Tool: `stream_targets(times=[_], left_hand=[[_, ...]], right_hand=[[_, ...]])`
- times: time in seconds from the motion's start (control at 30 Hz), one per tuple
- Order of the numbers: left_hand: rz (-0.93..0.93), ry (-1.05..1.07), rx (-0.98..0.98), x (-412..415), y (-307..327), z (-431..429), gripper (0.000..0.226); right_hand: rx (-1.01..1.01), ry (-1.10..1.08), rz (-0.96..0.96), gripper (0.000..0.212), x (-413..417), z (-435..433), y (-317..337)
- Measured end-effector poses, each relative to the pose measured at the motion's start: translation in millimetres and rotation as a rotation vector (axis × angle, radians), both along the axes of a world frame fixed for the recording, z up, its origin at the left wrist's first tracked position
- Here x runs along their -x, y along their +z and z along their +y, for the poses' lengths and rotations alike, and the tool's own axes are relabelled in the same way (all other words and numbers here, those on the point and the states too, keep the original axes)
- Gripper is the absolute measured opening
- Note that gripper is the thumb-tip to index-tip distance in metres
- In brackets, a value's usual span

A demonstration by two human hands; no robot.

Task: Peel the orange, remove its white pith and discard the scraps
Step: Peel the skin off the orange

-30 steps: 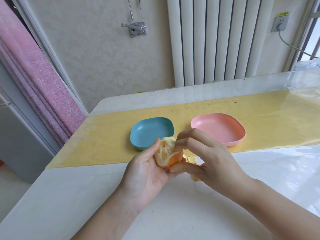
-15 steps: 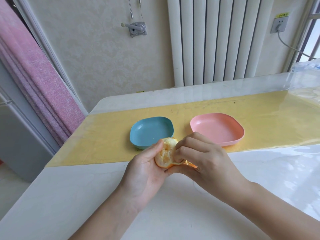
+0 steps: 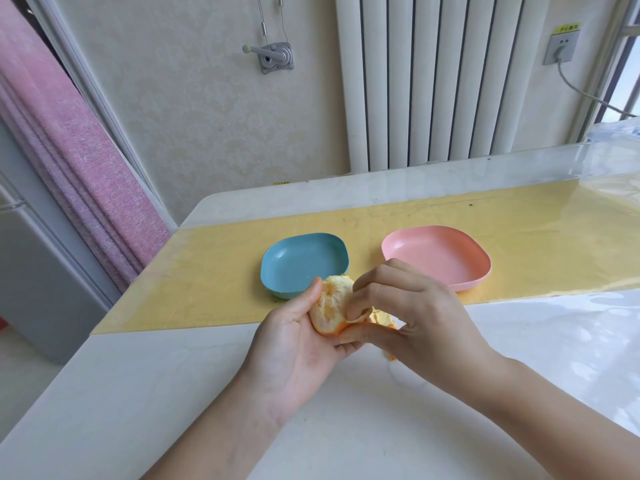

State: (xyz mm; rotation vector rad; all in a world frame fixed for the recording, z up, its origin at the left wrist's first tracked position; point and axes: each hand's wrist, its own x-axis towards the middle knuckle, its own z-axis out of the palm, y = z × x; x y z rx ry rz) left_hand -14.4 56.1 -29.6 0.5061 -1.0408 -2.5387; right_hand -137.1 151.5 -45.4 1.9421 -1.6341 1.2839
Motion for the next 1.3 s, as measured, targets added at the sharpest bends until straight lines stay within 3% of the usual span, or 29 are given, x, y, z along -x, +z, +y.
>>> stream_targets(times=[0.3, 0.4, 0.5, 0.6, 0.77, 1.07, 1.13, 1.23, 1.3], left_hand=[[-0.01, -0.041, -0.055, -1.3, 1.0, -0.4, 0.034], [-0.037, -0.063, -0.079, -1.7, 1.7, 2.0, 0.035], [-0.07, -0.081, -0.12, -1.3, 2.2, 4.3, 0.035], [-0.083, -0.113, -0.169, -1.5, 4.0, 5.3, 0.035], [-0.087, -0.167, -0.229, -1.7, 3.7, 3.0, 0.033], [-0.101, -0.172, -0.2, -0.6, 2.2, -0.3, 0.034], [-0.104, -0.176, -0.201, -0.6, 2.2, -0.6, 0.034], [-0.114, -0.153, -0.211, -1.2, 3.4, -1.7, 0.03], [-0.118, -0.133, -0.206, -1.6, 4.0, -4.8, 0.032]], right_hand=[[0.128, -0.041, 0.047, 0.021, -9.4, 3.1, 4.7], [0.145, -0.019, -0.019, 0.025, -12.1, 6.2, 8.8], [0.116, 0.003, -0.14, 0.016, -13.4, 8.6, 10.7], [0.061, 0.053, -0.345, 0.009, -16.9, 11.7, 15.0], [-0.07, 0.173, -1.003, 0.019, -21.4, 11.9, 25.2], [-0.202, 0.194, -1.376, 0.027, -13.5, 5.2, 16.9], [-0.225, 0.252, -1.496, 0.02, -14.5, 3.3, 15.6], [-0.021, 0.405, -1.857, 0.006, -10.0, -1.4, 17.1], [0.119, 0.389, -1.922, 0.011, 0.7, 0.0, 19.2]])
